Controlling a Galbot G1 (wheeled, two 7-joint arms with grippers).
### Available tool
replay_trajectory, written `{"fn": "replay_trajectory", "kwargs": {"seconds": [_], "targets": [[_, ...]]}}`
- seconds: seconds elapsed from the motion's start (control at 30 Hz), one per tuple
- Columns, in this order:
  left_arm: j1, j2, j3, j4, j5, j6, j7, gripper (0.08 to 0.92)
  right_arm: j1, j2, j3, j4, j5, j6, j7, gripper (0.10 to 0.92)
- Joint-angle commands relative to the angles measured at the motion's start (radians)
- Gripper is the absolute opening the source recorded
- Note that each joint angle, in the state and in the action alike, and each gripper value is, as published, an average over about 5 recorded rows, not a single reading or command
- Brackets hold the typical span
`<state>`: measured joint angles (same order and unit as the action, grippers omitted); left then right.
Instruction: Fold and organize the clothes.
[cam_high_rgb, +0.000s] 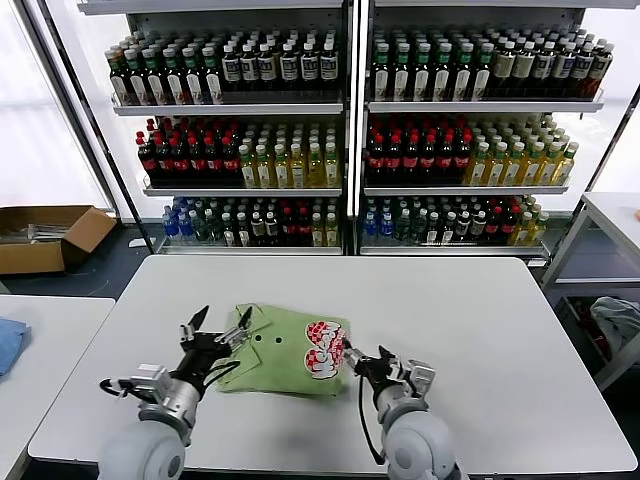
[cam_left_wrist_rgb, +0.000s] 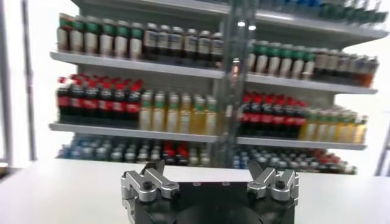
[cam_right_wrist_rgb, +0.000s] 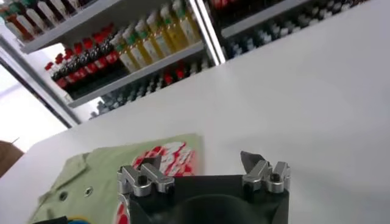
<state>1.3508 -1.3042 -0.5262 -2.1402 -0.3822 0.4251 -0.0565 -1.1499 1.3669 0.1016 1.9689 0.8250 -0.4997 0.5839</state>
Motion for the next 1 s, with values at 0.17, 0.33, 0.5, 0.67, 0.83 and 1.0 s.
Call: {"fn": "replay_trajectory", "kwargs": {"seconds": [0.17,0.33,0.5,0.67,0.83,1.0], "targets": [[0.105,0.003,-0.179,-0.042,0.025,0.001,-0.021,0.823,0.078,0.065,-0.12,-0.114,0.042,-0.033,0.112,0.812],[0.107,-0.011,-0.17,-0.042,0.021,0.0,-0.022,0.823,0.053,0.062,-0.117,-0.117,0.002,-0.035,0.12,0.708],[0.092,-0.009,-0.171,-0.03,-0.001,0.0,-0.025,0.823,0.04,0.034,-0.099,-0.099,-0.043,-0.03,0.107,0.561],[0.081,-0.006,-0.169,-0.014,-0.016,0.001,-0.024,0.823,0.037,0.0,-0.089,-0.09,-0.109,-0.024,0.072,0.431],[0.078,-0.014,-0.158,0.0,-0.023,-0.002,-0.024,0.823,0.036,-0.022,-0.08,-0.08,-0.162,-0.016,0.039,0.283],[0.071,-0.02,-0.136,0.029,-0.024,-0.011,-0.023,0.823,0.015,-0.061,-0.042,-0.038,-0.169,-0.009,-0.006,0.149]]}}
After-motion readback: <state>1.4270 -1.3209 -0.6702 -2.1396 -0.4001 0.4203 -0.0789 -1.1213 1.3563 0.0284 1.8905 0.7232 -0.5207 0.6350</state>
